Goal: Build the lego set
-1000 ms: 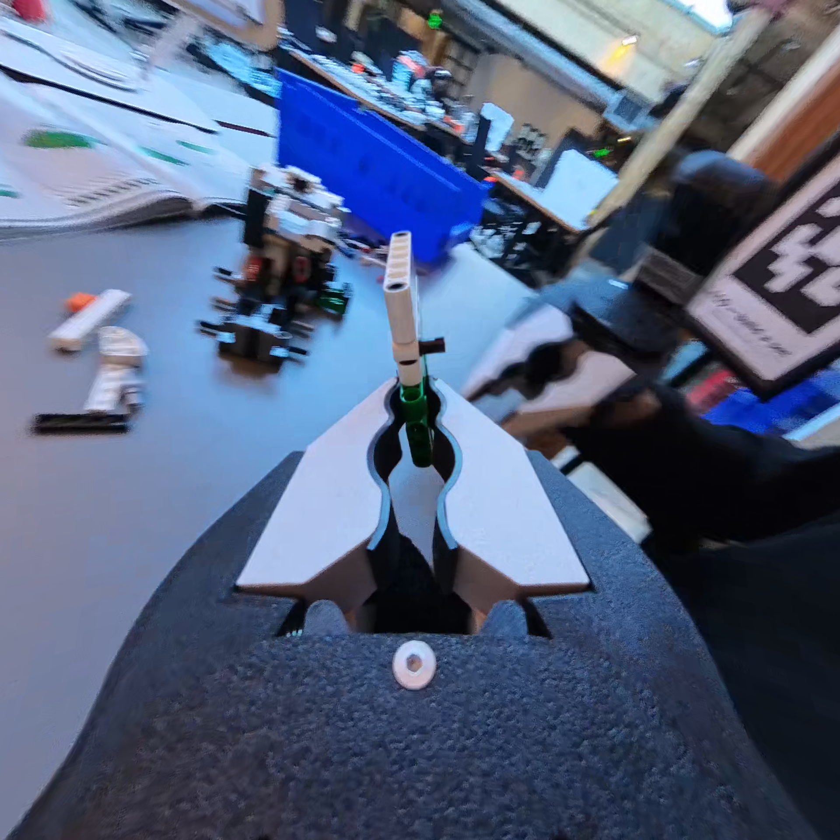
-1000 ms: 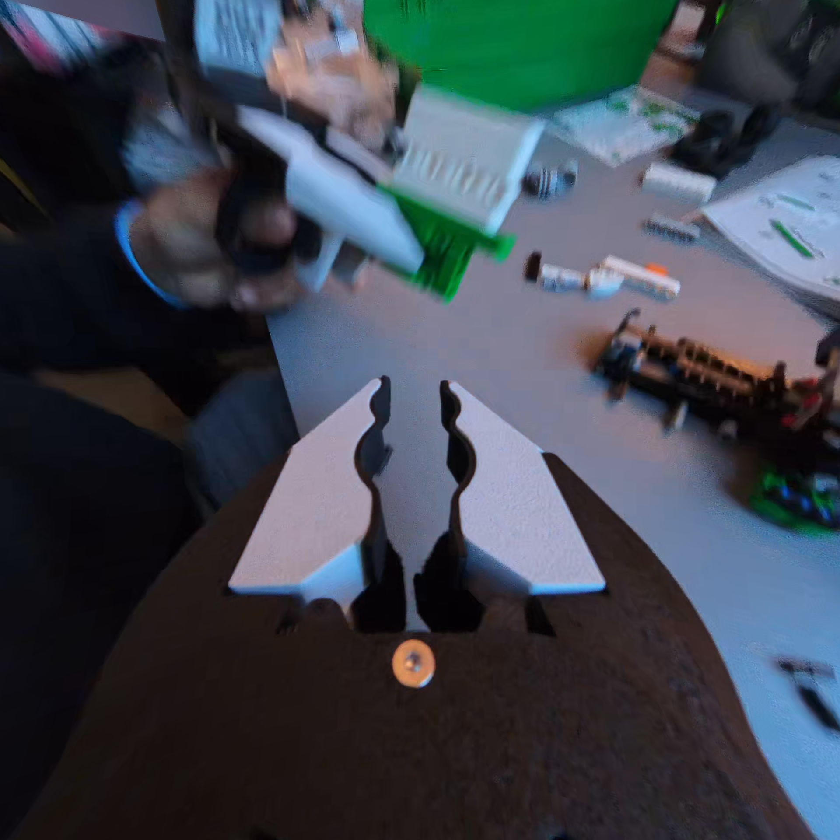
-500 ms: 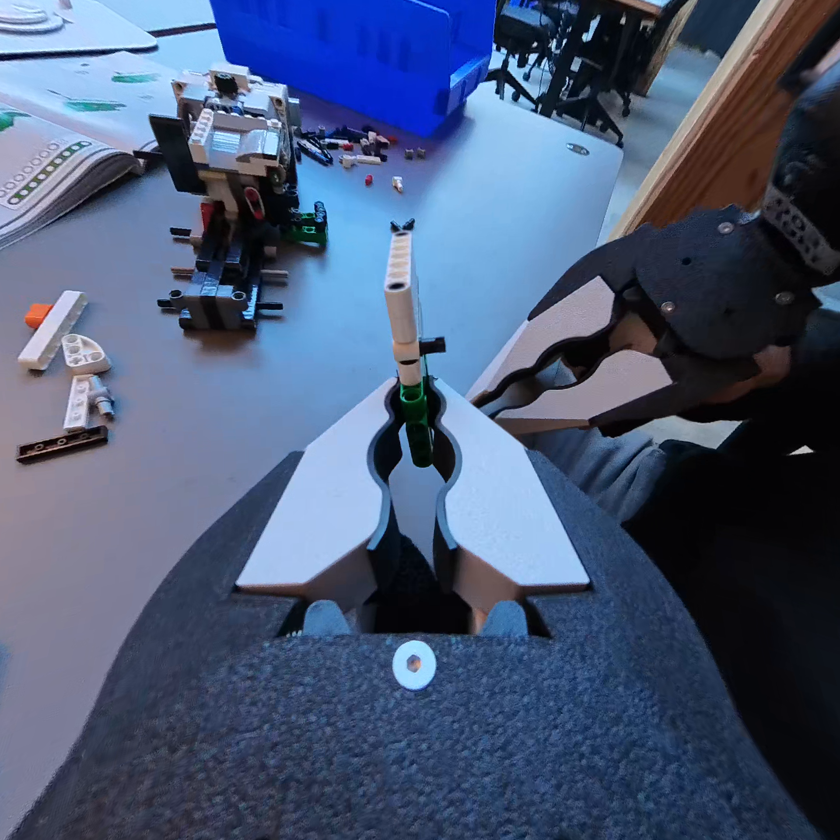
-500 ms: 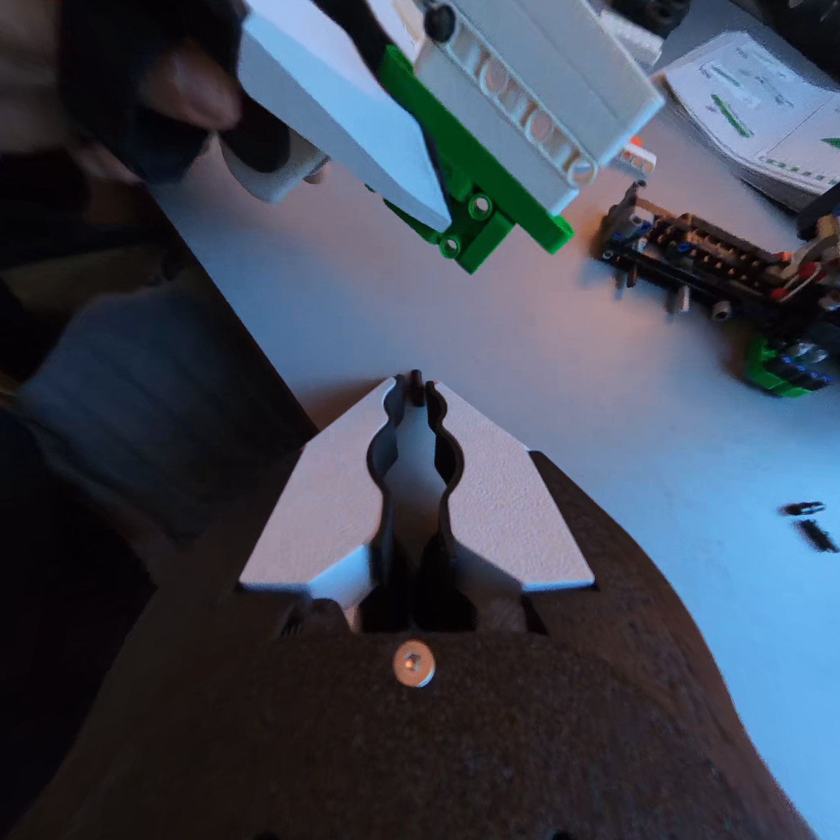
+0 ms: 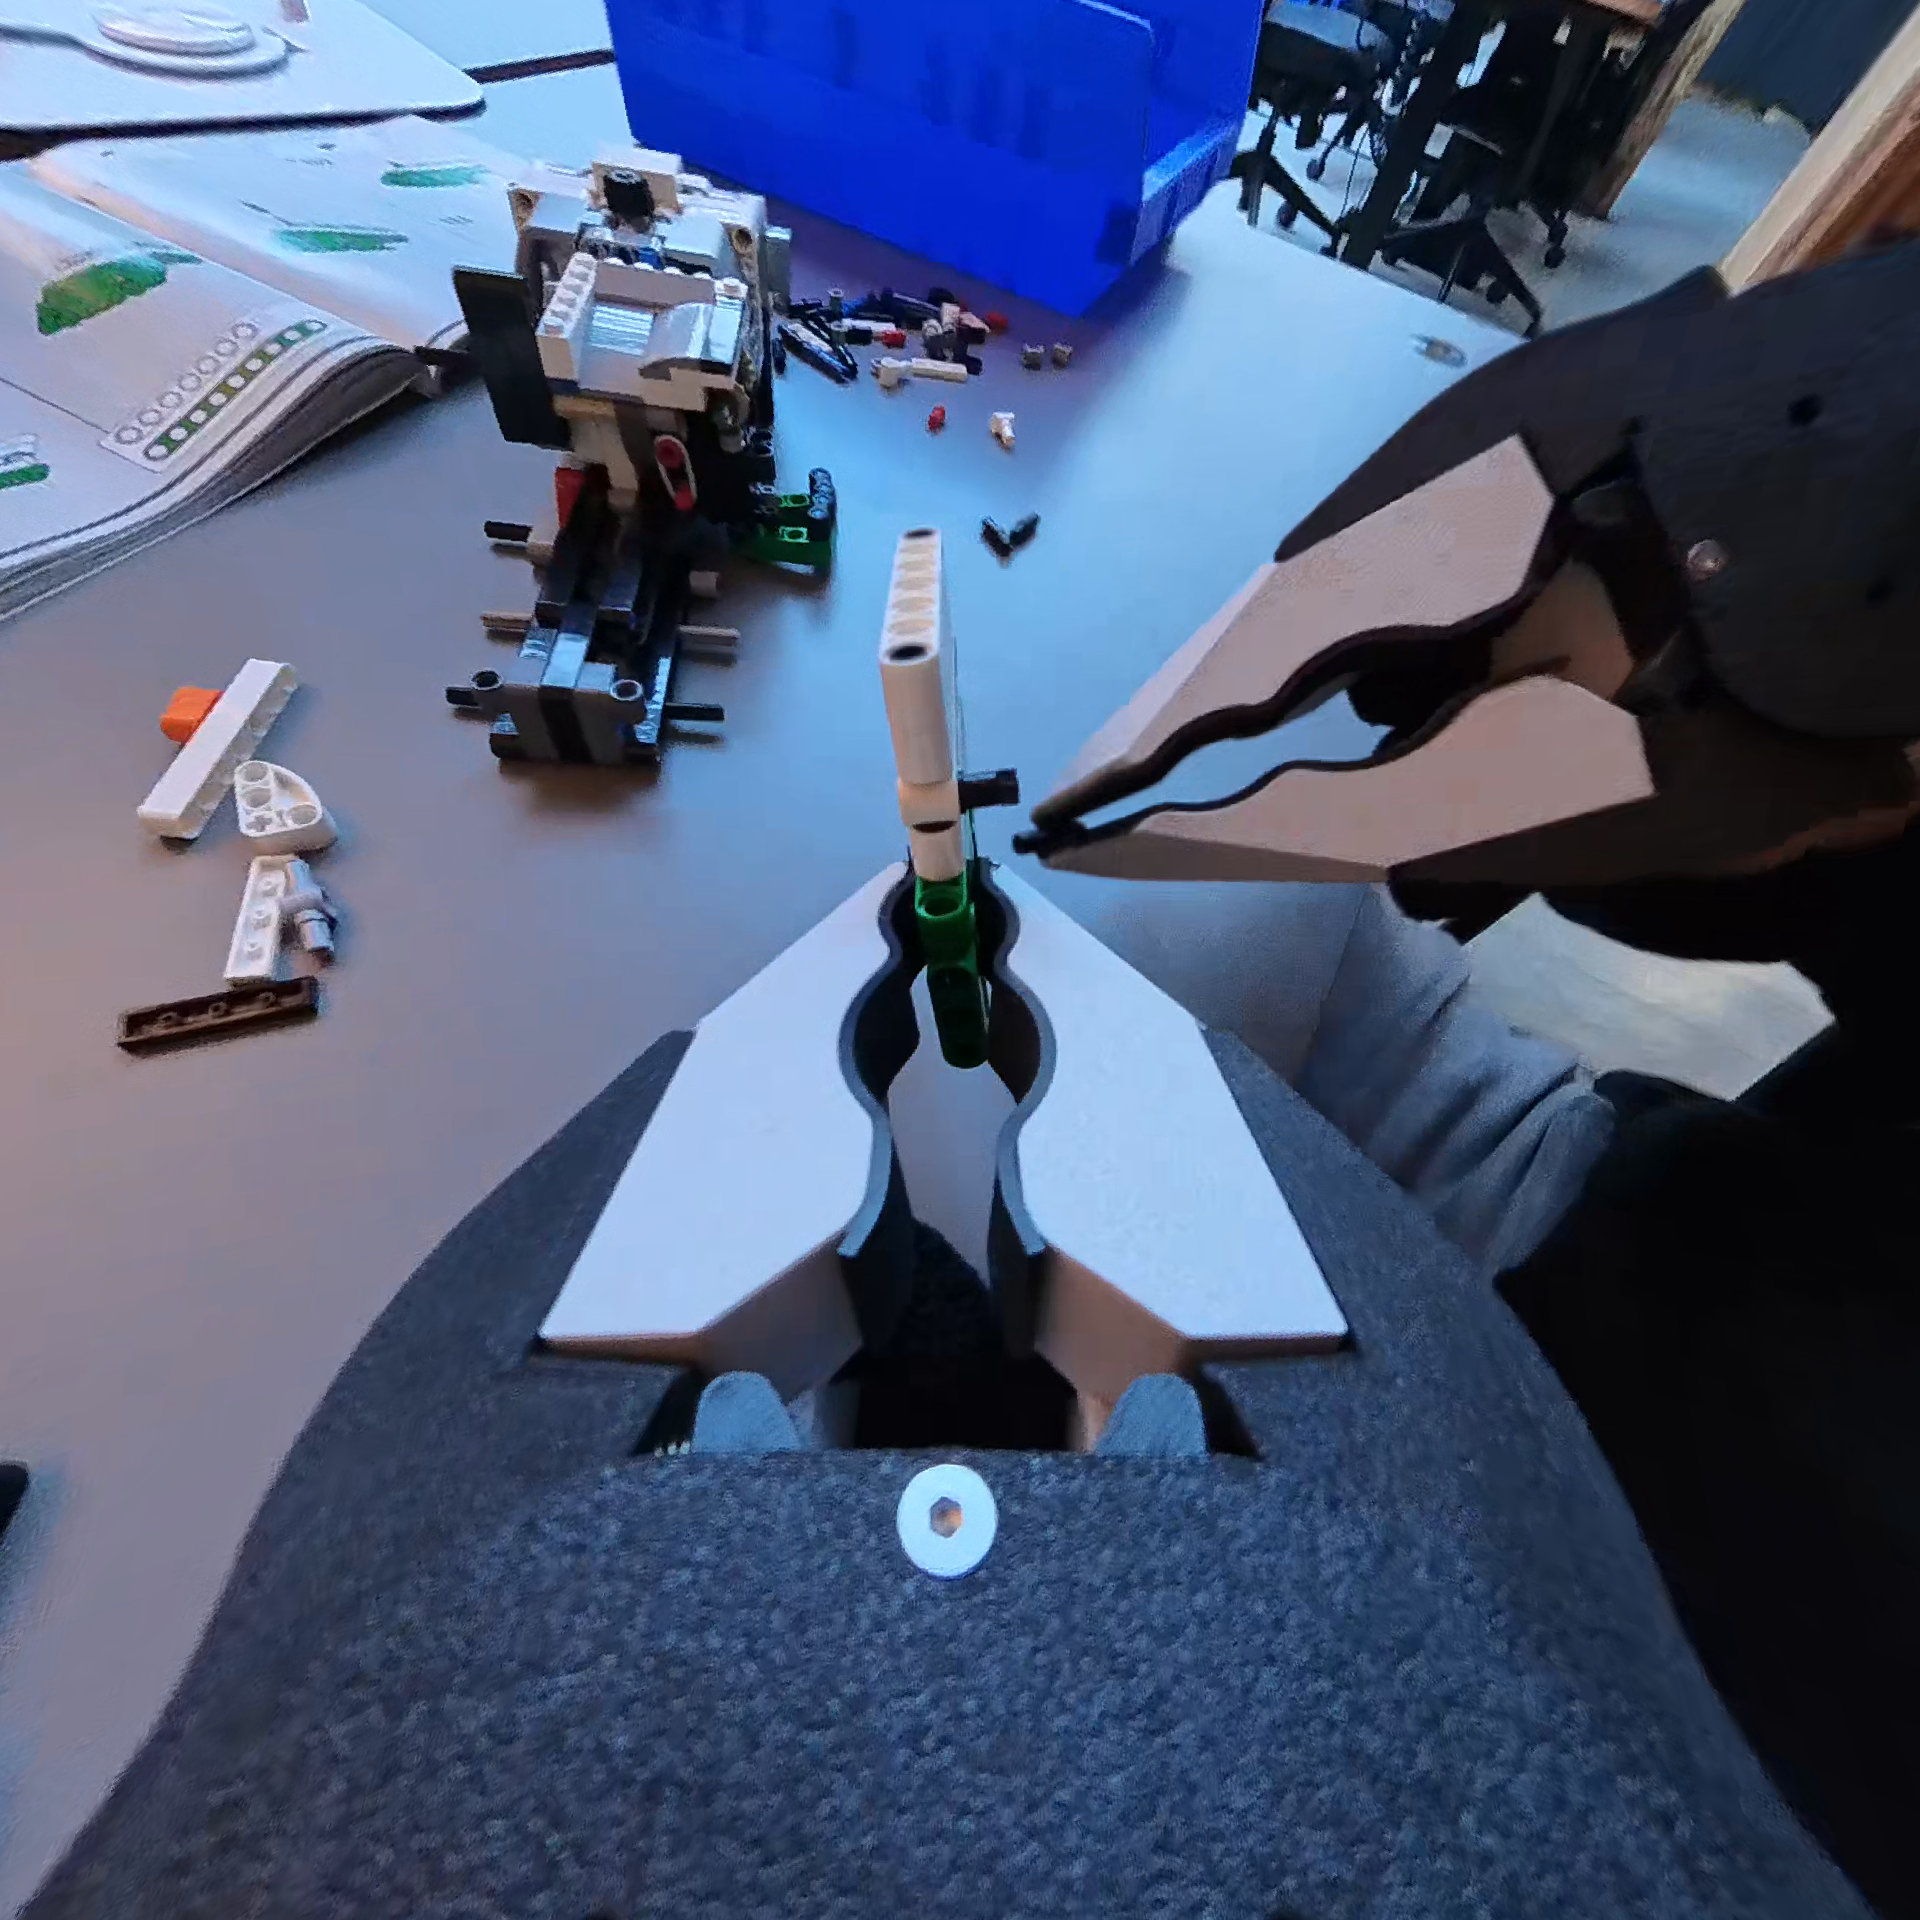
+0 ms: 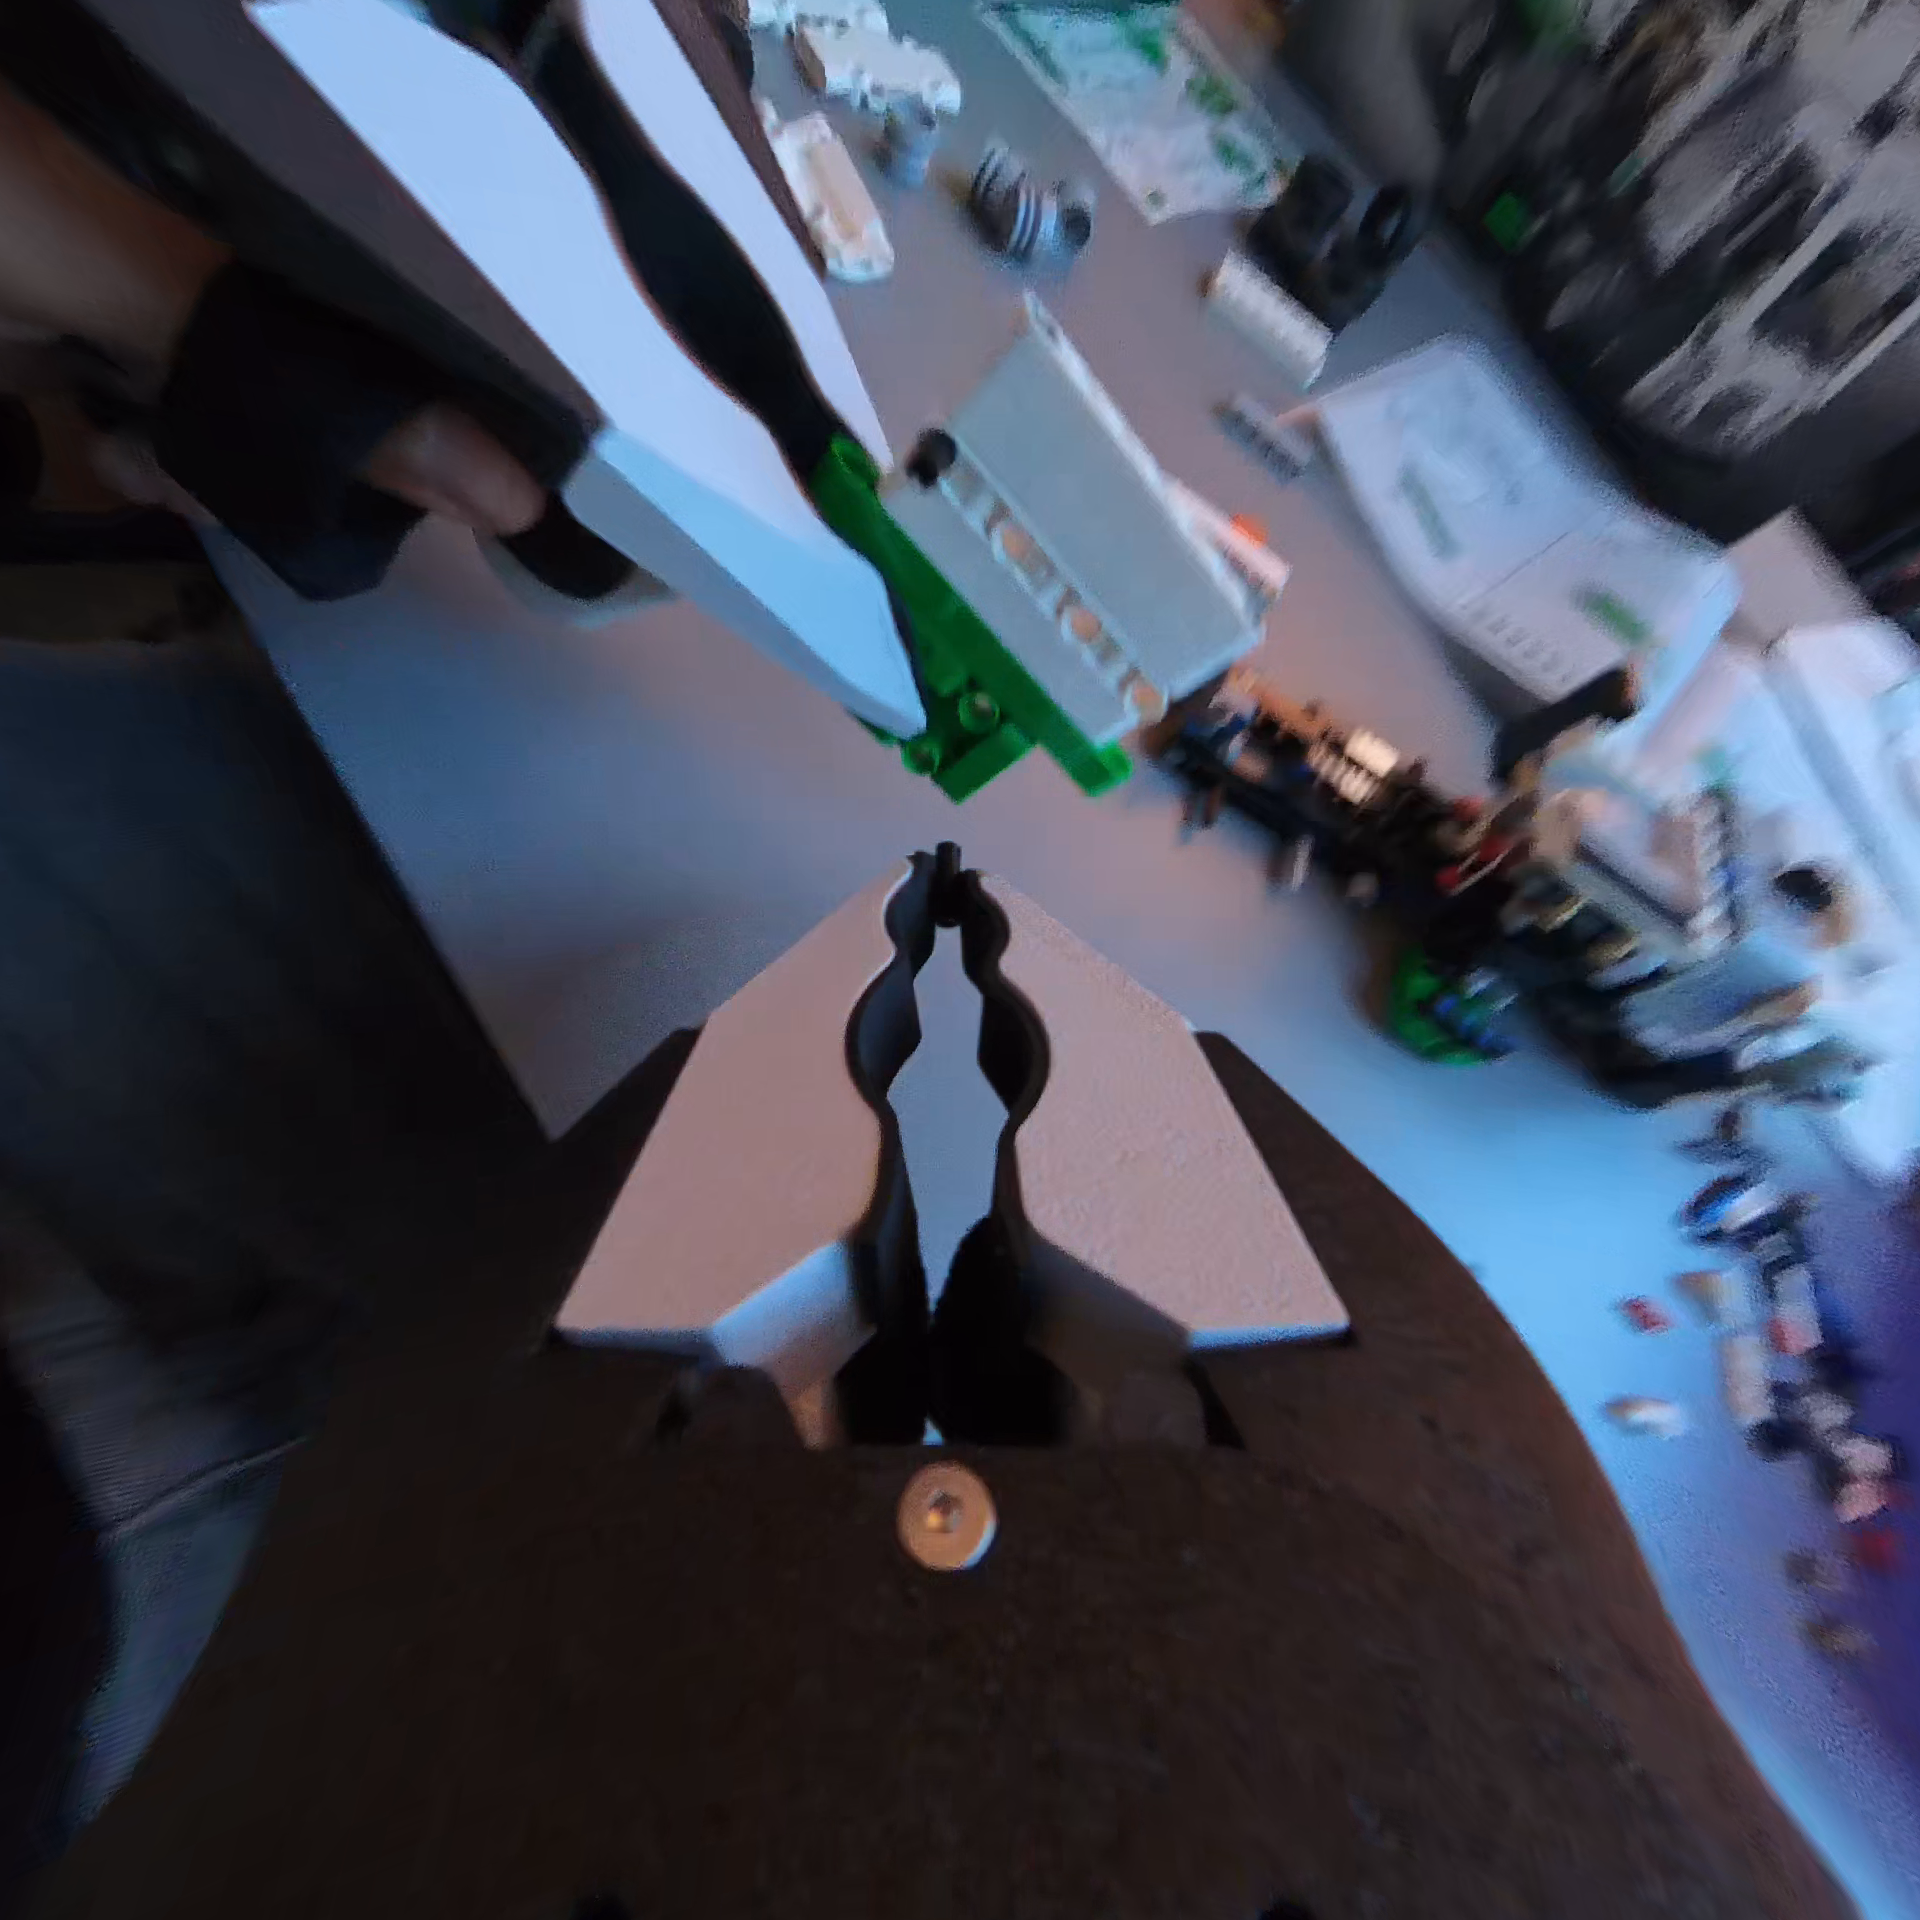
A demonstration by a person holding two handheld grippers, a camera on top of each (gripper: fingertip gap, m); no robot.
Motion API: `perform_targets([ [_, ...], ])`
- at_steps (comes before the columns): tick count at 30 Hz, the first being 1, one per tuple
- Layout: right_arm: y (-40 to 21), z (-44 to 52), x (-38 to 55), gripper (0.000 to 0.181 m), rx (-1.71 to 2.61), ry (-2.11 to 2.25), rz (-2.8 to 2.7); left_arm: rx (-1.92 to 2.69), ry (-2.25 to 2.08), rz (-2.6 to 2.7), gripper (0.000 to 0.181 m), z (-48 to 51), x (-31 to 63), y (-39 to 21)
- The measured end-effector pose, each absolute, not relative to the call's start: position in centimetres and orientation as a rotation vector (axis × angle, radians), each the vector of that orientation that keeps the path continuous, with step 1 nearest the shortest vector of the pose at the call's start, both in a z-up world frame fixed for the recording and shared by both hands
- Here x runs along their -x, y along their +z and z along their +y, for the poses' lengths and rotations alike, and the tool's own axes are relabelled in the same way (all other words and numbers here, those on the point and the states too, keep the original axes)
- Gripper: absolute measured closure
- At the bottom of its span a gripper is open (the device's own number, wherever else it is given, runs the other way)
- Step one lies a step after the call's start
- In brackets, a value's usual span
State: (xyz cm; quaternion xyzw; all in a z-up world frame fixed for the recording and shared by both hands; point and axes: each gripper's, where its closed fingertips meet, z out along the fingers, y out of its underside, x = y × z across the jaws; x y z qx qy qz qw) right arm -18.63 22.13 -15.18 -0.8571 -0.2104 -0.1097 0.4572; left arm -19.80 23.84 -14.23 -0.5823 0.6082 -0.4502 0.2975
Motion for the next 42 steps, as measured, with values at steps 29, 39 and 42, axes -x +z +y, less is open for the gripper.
perform_targets([
  [29,-15.9,25.2,18.3,0.178,2.148,-0.408,-0.543,1.646,-1.047,1.55,0.176,25.6,18.5,-15.3],
  [39,-16.8,25.4,17.9,0.178,2.153,-0.674,-0.597,1.755,-1.008,1.498,0.175,25.6,18.2,-16.2],
  [42,-17.1,25.4,17.8,0.179,2.123,-0.787,-0.645,1.77,-0.999,1.504,0.175,25.5,18.1,-16.4],
])
